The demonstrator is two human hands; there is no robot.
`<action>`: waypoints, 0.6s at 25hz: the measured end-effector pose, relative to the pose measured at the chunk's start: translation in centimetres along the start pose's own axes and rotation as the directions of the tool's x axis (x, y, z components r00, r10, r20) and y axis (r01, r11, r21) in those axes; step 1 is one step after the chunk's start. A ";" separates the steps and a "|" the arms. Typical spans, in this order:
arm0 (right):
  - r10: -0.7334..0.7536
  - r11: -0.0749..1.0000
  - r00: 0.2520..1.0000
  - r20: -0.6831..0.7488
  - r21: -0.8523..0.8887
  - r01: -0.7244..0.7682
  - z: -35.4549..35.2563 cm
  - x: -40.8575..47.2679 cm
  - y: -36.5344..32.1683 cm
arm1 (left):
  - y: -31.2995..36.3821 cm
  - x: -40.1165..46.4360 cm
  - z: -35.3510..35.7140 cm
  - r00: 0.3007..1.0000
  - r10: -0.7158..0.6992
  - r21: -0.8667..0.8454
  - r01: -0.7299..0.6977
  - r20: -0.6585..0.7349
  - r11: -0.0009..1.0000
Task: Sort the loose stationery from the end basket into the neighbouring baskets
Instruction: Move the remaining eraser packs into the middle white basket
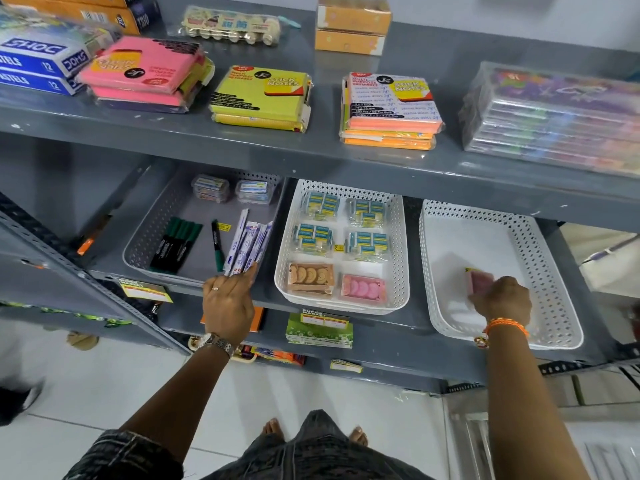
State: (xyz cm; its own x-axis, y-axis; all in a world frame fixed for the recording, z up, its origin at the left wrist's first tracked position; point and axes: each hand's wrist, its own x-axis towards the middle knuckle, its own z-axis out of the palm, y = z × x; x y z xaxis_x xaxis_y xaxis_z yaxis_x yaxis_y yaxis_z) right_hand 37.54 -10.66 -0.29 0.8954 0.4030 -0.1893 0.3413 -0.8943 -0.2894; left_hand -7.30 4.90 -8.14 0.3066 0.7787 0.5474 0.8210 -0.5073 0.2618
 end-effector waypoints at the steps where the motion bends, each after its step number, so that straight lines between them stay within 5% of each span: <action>1: 0.001 1.000 1.000 -0.004 0.029 -0.001 0.1 0.0 0.0 | 0.0 0.0 0.0 1.000 -0.001 -0.003 0.001 0.002 1.000; 6: -0.047 0.993 0.997 -0.068 0.109 0.054 -1.1 -0.8 -1.3 | 0.0 0.0 0.1 0.999 -0.020 -0.001 0.020 0.029 1.000; 11: -0.281 0.909 0.953 -0.112 0.286 0.302 -3.7 -1.9 -3.7 | 0.1 0.0 -0.1 0.999 -0.025 0.004 0.025 0.033 1.000; 15: -0.553 0.786 0.833 0.031 0.350 0.509 -4.2 -4.3 -7.6 | 0.2 0.0 -0.2 0.998 -0.040 0.006 0.039 0.055 0.999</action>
State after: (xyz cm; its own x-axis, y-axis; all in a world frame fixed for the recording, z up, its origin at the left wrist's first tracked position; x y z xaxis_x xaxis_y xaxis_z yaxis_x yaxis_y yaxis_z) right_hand 32.30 -6.47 6.68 0.5480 0.8360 -0.0267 0.6244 -0.4301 -0.6521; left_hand -7.24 4.78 -7.92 0.2996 0.8172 0.4924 0.8354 -0.4740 0.2782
